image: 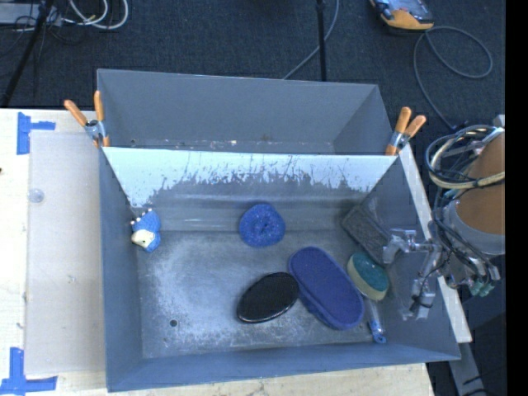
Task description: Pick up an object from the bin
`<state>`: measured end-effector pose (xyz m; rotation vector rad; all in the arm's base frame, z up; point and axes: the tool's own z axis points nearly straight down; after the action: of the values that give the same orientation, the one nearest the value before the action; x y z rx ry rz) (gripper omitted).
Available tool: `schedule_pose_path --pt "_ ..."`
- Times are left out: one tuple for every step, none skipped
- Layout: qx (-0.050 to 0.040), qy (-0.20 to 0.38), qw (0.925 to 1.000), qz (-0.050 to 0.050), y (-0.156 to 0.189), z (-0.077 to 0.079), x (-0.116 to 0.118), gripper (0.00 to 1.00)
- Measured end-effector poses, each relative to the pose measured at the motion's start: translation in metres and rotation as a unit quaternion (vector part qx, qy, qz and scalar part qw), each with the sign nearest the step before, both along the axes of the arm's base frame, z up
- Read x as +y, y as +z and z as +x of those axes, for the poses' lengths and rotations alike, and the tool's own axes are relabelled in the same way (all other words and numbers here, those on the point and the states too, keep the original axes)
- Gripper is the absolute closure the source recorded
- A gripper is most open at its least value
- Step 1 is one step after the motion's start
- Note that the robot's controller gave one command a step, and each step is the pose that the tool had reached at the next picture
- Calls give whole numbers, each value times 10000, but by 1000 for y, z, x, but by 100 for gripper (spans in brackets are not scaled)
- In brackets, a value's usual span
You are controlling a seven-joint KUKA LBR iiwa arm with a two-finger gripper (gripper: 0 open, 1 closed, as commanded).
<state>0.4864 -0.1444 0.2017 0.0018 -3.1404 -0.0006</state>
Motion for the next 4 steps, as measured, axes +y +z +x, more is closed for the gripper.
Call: schedule_pose_path --pt "5 -158 9999 1 -55 -3 10 0" --pt "23 -145 9999 6 -100 -4 35 0" --pt "-3 -164 9999 -3 -123 -2 54 0" --pt "50 -229 9997 3 -130 -4 68 100"
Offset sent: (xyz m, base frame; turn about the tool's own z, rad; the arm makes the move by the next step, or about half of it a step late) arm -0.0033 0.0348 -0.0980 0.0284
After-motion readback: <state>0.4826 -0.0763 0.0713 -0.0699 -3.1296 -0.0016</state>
